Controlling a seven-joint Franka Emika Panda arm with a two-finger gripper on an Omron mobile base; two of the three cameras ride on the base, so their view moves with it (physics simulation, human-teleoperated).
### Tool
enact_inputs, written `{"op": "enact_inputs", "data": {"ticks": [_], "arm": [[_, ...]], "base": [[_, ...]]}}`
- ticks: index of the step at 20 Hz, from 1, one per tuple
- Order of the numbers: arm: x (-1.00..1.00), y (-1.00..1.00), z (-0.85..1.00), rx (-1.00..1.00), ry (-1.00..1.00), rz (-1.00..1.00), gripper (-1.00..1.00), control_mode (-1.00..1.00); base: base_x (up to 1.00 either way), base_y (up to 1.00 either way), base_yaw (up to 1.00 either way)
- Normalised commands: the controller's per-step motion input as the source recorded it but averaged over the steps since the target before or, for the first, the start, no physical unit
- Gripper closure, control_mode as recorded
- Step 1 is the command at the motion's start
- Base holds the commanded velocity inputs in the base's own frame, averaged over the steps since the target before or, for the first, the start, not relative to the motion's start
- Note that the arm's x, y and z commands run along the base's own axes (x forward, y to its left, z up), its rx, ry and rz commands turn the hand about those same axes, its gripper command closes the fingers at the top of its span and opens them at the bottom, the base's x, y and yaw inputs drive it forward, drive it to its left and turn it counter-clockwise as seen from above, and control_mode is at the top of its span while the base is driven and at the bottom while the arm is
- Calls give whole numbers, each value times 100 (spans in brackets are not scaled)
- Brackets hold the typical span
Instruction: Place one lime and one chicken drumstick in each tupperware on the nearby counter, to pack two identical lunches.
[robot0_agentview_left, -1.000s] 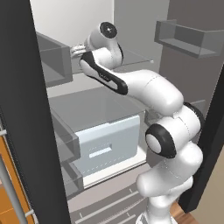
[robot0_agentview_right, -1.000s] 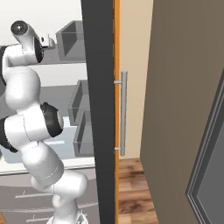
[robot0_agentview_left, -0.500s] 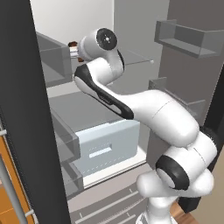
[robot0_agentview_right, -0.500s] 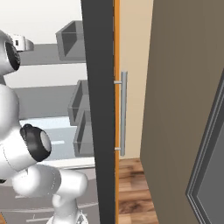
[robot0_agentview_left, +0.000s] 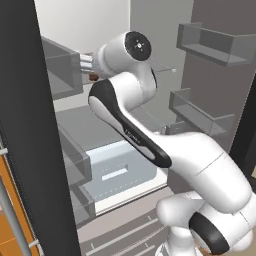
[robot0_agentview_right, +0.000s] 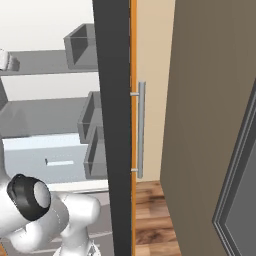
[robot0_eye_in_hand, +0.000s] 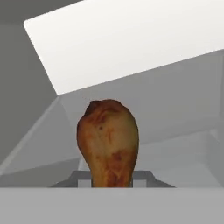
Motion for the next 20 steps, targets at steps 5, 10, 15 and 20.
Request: {"op": "enact_inputs", "data": {"ticks": [5,10,15,20], "arm": [[-100,0,-92,0,36,0,100,-100],[-89,-53,-90,14,43,-11,100,-100],[-16,-80,-60,4,0,-2,100,-100],[-46,-3,-19,7,8,-6,100,100]], "base": [[0,0,0],[0,0,0],[0,0,0],[-20,0,-3]]}}
